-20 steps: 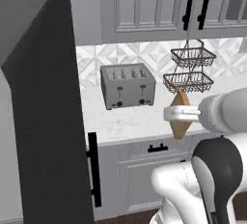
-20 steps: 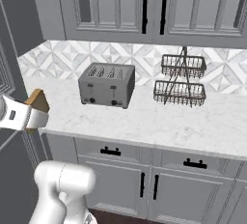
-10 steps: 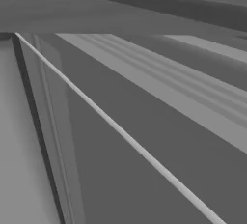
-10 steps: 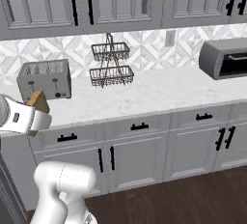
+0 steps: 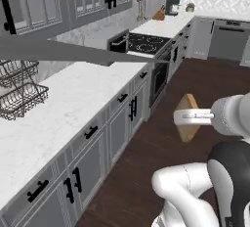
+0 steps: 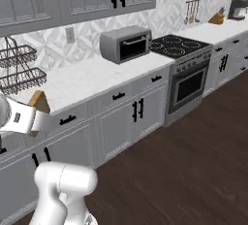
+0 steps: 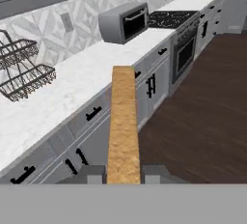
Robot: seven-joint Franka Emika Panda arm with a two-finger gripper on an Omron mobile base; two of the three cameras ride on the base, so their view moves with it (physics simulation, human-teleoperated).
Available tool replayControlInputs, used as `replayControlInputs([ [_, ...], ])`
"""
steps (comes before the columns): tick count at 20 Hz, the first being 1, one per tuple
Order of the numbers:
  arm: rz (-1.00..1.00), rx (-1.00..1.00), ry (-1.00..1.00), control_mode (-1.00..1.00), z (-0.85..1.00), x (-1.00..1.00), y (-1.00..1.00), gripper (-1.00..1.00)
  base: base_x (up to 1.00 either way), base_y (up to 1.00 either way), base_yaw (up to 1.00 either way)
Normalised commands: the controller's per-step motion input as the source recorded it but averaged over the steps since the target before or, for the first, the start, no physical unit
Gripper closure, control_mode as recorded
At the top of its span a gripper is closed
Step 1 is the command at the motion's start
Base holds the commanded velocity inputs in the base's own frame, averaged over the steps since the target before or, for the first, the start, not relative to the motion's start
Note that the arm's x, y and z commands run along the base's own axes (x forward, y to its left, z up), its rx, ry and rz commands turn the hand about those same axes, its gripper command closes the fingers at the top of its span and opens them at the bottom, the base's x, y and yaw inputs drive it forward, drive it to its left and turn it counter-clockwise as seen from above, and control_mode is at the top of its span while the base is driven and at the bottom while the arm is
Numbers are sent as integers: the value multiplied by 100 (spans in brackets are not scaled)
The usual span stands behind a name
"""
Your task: Start the toaster. Once the lever pops up, take the bread to the plate on the dining counter.
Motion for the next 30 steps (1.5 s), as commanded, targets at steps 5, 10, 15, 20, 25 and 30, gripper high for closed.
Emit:
replayControlInputs([
  [5,0,0,0,100,0,0,0,100,0,4,-96],
  [10,0,0,0,100,0,0,0,100,0,0,-95],
  [15,0,0,0,100,0,0,0,100,0,0,-94],
  [20,0,0,0,100,0,0,0,100,58,15,-73],
  [25,0,0,0,100,0,0,0,100,100,53,-30],
  [30,0,0,0,100,0,0,0,100,100,38,-22],
])
